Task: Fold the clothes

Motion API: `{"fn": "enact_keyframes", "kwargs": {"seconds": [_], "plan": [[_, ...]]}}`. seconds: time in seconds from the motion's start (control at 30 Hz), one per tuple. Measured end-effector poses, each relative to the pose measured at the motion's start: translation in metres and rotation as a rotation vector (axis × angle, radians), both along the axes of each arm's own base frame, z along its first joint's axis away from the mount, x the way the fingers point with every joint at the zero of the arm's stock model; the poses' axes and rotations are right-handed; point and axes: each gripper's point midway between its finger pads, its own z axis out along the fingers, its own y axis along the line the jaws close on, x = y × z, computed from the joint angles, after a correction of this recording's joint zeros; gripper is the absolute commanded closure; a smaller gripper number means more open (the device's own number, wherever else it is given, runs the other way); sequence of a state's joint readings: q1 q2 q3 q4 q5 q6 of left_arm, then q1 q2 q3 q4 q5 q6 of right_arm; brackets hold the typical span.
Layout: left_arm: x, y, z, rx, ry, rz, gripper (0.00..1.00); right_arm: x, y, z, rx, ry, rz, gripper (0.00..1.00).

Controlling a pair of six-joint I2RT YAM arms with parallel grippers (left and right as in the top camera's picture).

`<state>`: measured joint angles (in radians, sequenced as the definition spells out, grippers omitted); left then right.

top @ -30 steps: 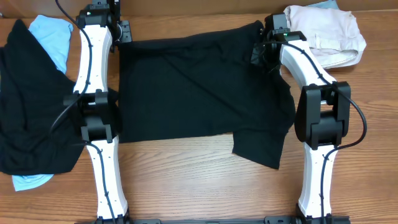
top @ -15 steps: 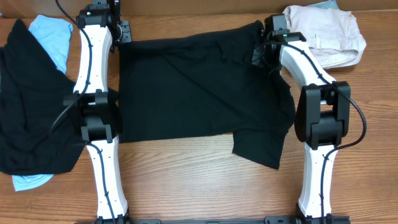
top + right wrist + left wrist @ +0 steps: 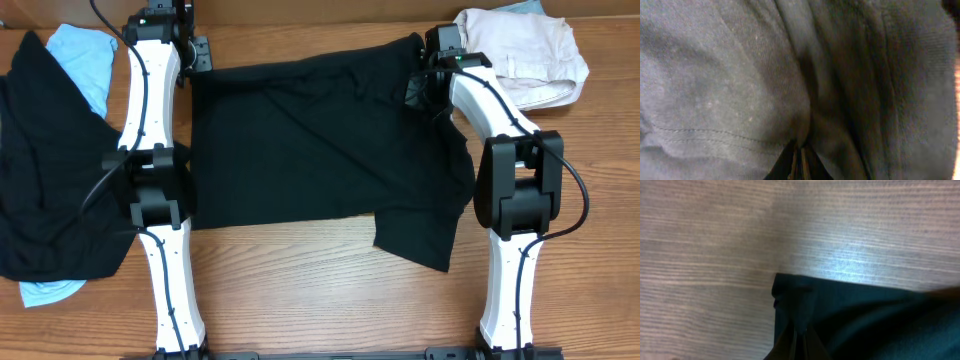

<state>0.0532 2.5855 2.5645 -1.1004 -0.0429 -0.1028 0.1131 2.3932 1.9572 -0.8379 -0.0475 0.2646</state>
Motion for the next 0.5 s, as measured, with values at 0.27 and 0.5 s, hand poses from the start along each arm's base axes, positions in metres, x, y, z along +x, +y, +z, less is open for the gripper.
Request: {"fn": "enact_keyframes", "kwargs": {"seconds": [0.27, 0.5], "plan": [[-0.013, -0.001, 0.006, -0.003, 0.043, 0.003, 0.92, 0.014, 0.002, 0.070, 0.007, -0.050, 0.000, 0.96], [-0.022, -0.001, 0.051, -0.001, -0.002, 0.002, 0.91, 0.003, 0.001, 0.140, 0.030, -0.073, 0.003, 0.96]]}}
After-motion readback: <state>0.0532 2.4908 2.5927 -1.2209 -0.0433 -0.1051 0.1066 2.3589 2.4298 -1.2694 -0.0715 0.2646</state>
